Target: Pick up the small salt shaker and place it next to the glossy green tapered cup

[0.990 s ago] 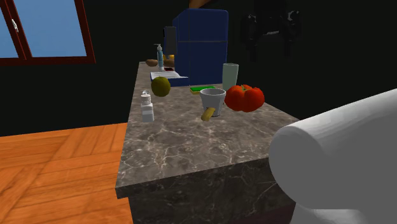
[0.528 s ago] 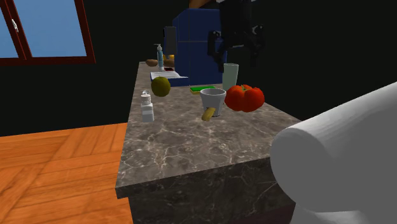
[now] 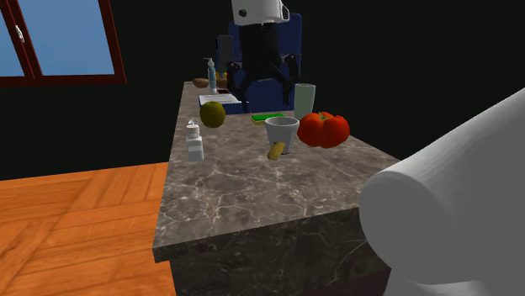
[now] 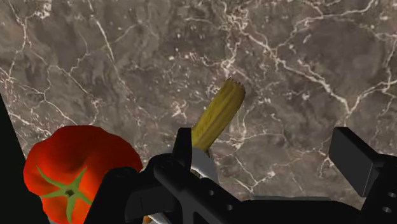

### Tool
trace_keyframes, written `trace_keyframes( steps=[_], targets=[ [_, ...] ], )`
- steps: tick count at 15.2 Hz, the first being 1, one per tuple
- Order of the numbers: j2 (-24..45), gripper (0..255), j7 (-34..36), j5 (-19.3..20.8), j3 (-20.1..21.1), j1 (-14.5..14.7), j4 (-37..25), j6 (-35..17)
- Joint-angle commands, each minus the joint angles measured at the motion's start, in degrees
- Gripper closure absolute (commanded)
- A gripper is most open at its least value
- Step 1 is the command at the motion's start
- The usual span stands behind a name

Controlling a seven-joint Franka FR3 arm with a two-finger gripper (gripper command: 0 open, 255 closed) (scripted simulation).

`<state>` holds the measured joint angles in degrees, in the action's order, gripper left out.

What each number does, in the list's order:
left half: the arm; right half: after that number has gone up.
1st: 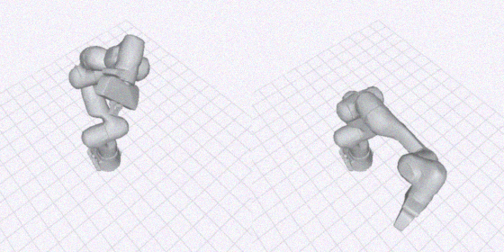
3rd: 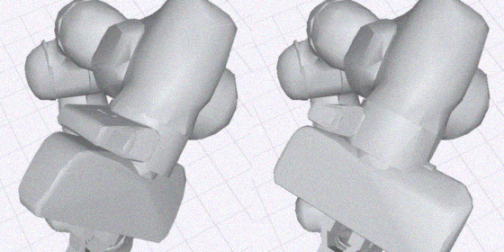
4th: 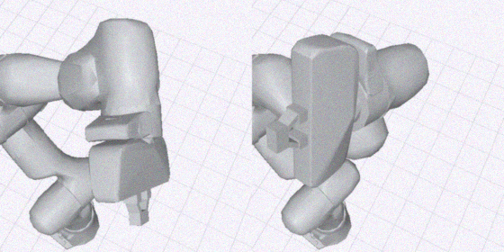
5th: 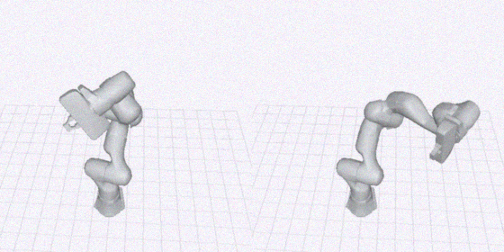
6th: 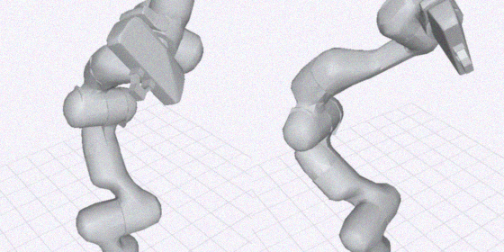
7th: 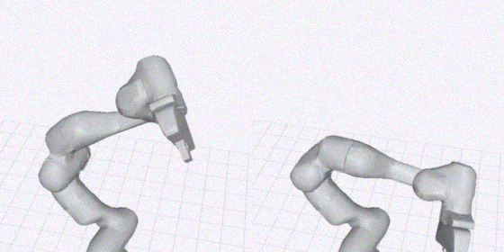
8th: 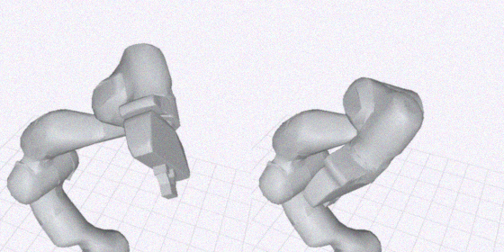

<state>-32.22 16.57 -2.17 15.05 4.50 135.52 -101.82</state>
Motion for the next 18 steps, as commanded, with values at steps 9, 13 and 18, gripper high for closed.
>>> trace_keyframes(
  steps=[9,13,18],
  targets=[
    [17.0,0,12.5,2.7,10.2,0.7,-9.1,-10.5],
    [25.2,0,18.5,7.0,13.9,0.9,-14.7,-13.2],
    [29.4,0,21.4,9.7,14.9,1.2,-15.7,-16.1]
  ],
)
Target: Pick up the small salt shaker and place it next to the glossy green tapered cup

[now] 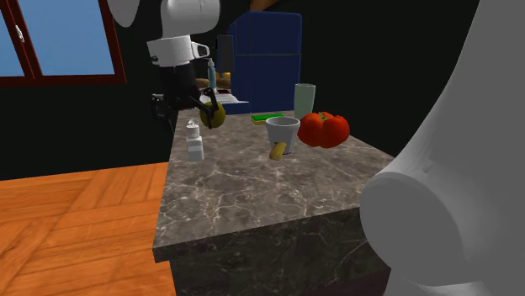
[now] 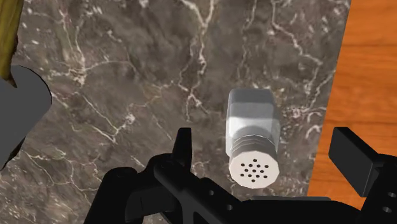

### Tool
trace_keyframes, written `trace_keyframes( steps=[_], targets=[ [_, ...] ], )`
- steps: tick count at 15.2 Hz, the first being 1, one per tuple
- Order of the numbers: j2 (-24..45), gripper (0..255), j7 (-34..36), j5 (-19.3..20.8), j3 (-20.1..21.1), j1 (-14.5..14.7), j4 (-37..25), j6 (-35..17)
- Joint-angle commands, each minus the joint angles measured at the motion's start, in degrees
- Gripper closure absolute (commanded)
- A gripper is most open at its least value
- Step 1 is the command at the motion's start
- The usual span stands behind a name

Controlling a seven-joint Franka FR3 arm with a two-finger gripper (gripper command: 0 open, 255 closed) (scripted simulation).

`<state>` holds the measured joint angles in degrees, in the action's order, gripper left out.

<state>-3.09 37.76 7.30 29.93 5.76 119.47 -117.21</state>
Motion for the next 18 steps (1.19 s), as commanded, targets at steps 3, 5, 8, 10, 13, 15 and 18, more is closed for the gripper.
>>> trace_keyframes(
  steps=[3,5,8,10,13,15,18],
  targets=[
    [1.3,0,0.7,0.9,0.0,-0.1,1.8,-2.9],
    [1.8,0,1.0,1.4,0.0,-0.2,2.5,-4.0],
    [1.8,0,1.0,1.4,0.0,-0.2,2.5,-4.0],
    [1.8,0,1.0,1.4,0.0,-0.2,2.5,-4.0],
    [1.8,255,1.0,1.4,0.0,-0.2,2.5,-4.0],
    [1.8,255,1.0,1.4,0.0,-0.2,2.5,-4.0],
    [1.8,255,1.0,1.4,0.0,-0.2,2.5,-4.0]
  ],
)
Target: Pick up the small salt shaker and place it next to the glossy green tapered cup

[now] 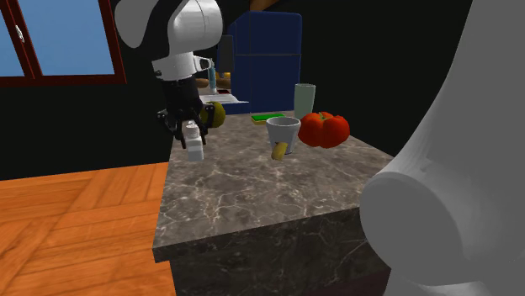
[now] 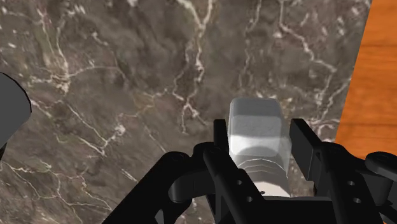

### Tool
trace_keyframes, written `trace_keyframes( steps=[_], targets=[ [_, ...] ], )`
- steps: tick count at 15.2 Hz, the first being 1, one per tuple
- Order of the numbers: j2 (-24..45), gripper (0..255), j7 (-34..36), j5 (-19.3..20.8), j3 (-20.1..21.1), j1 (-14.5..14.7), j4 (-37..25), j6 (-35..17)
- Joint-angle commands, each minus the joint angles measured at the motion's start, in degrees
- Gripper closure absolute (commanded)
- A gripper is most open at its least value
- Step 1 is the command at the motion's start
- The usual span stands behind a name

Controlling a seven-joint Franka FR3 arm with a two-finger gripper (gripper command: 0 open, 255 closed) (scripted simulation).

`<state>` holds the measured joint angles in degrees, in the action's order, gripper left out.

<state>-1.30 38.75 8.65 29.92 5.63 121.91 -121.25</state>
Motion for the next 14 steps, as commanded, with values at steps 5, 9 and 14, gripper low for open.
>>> trace_keyframes(
  steps=[5,9,14],
  targets=[
    [-0.3,255,-0.3,-0.3,0.0,0.0,-0.4,0.7],
    [-1.6,255,-1.2,-1.2,-0.1,-0.1,-2.3,3.6],
    [-2.8,255,-2.2,-2.1,-0.3,-0.1,-5.0,7.3]
  ],
)
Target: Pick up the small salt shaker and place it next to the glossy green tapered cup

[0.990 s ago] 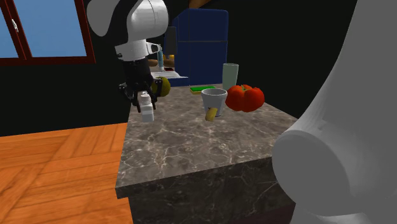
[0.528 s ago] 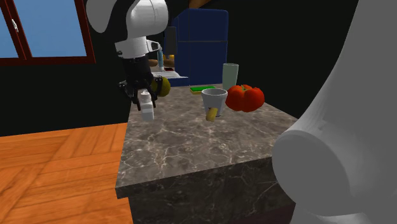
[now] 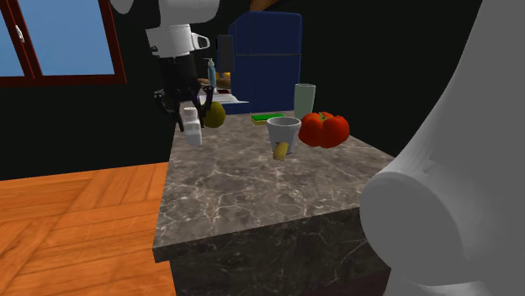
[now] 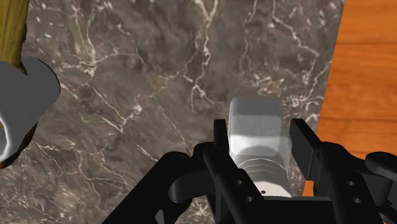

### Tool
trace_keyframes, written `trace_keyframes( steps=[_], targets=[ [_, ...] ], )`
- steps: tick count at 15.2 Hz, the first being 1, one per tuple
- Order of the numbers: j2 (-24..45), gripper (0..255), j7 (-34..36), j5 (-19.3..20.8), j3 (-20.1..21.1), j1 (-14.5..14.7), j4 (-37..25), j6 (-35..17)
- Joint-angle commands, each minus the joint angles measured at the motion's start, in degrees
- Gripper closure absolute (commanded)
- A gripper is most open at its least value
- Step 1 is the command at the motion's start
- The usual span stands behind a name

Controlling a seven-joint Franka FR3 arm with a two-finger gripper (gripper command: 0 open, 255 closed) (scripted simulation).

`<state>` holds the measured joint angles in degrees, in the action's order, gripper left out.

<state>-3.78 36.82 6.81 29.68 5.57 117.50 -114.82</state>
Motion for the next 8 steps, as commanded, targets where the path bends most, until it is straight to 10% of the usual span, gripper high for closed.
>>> trace_keyframes(
  steps=[1,8],
  targets=[
    [-0.5,255,-0.5,-0.4,-0.1,0.0,-1.2,1.6],
    [-1.5,255,-1.5,-1.1,-0.3,-0.1,-5.6,6.8]
  ],
)
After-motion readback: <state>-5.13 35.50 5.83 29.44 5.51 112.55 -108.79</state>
